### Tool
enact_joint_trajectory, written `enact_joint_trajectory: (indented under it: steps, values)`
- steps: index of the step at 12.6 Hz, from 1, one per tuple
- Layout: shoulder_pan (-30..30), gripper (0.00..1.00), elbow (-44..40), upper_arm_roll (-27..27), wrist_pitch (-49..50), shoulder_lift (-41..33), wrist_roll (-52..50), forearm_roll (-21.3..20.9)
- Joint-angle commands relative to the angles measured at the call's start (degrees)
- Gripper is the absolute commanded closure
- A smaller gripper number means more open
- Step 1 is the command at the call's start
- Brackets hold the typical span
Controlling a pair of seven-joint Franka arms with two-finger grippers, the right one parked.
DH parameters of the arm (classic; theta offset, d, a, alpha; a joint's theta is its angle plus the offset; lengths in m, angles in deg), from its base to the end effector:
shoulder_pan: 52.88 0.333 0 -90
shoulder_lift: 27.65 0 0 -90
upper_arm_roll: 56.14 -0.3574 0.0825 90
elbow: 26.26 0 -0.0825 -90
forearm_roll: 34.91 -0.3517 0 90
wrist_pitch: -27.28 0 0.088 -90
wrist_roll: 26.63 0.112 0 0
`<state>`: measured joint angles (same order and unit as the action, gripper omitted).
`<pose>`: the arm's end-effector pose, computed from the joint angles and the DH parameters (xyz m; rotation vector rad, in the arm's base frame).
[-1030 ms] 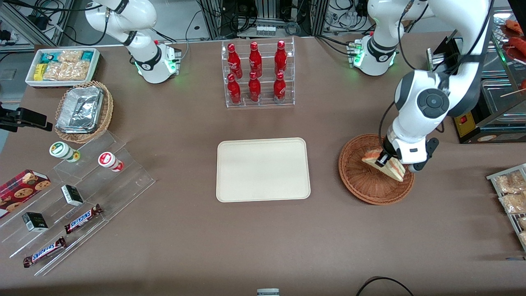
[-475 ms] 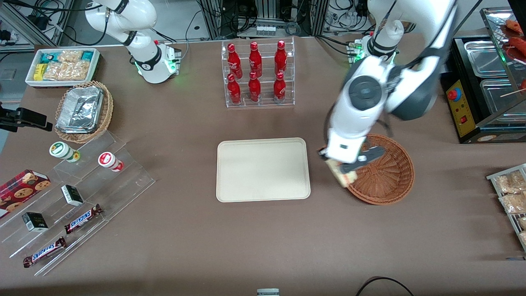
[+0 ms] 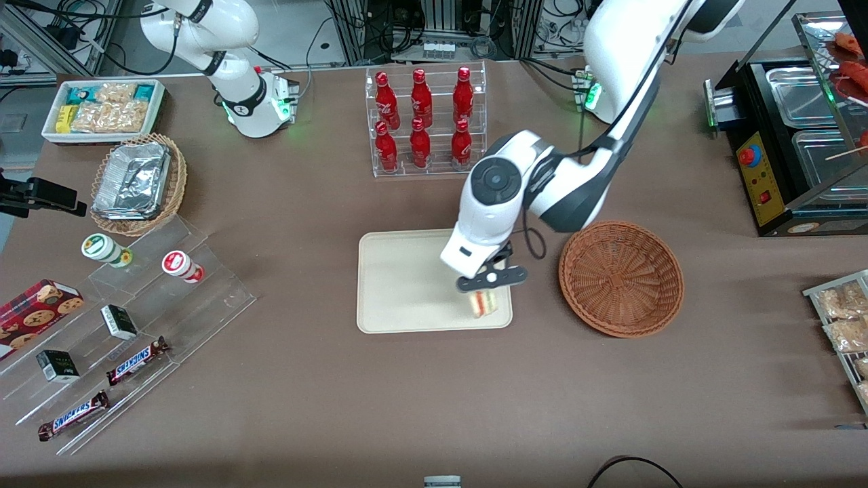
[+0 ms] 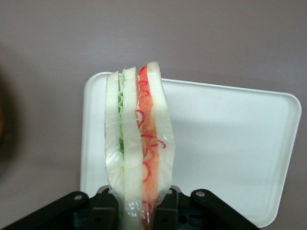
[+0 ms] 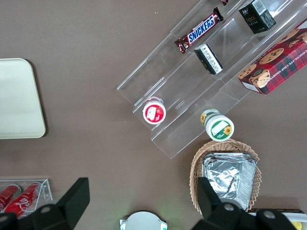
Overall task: Place sandwich from basket to tray
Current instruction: 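Lift the sandwich and carry it over the cream tray, then lower the sandwich onto the tray and open the left gripper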
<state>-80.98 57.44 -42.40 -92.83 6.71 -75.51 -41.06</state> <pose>0.5565 -0.4418 0.3886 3.0710 0.1774 0.0148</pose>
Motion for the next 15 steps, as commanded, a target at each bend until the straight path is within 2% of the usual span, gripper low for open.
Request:
enact_joint_trajectory:
  steps: [1,8,11,13,14,15]
  values:
    - [-2.1,1.0,-3.8,-0.5,-3.4,4.4,3.0,1.7]
    - [-6.2,1.0,-4.2,0.0,-8.2,10.5,5.0,1.3]
    - [-7.1,1.0,-4.0,0.0,-10.9,12.7,5.7,-1.2]
    - [-7.3,1.0,-3.8,-0.1,-10.8,13.2,5.7,-1.3]
    - [-7.3,0.84,-3.7,-0.1,-10.8,13.4,5.4,-1.3]
    - [-7.3,0.49,-3.7,-0.1,-10.8,13.4,5.2,-1.3]
